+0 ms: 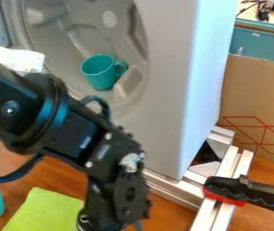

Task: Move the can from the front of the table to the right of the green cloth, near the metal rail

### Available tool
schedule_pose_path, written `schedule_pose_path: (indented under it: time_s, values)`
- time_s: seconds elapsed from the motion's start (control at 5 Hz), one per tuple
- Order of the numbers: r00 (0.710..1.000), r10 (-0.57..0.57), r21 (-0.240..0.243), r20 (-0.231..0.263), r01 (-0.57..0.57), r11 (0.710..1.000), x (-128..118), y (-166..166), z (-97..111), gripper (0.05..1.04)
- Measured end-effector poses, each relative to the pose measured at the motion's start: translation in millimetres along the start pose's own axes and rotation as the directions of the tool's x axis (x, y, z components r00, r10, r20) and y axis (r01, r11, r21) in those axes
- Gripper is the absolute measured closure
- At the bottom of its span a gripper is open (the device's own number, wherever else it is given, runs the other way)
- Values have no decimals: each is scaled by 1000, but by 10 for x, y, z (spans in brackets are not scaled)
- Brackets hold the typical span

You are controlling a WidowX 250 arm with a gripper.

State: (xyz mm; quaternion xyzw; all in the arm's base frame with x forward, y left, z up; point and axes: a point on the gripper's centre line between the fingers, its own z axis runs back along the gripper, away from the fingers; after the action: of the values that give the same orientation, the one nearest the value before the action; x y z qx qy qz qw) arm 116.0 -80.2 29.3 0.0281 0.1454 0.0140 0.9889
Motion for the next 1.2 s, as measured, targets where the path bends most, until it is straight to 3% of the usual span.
schedule_pose_path:
  time_s: [0.6, 0.8, 1.2]
  values:
    - [1000, -22, -51, -8, 22, 998, 229, 217, -220, 75]
    - [1000, -30, -53, 7, 31, 998, 354, 260, -189, 75]
    - [989, -43, -25, 140, 47, 999, 932, 386, 160, 76]
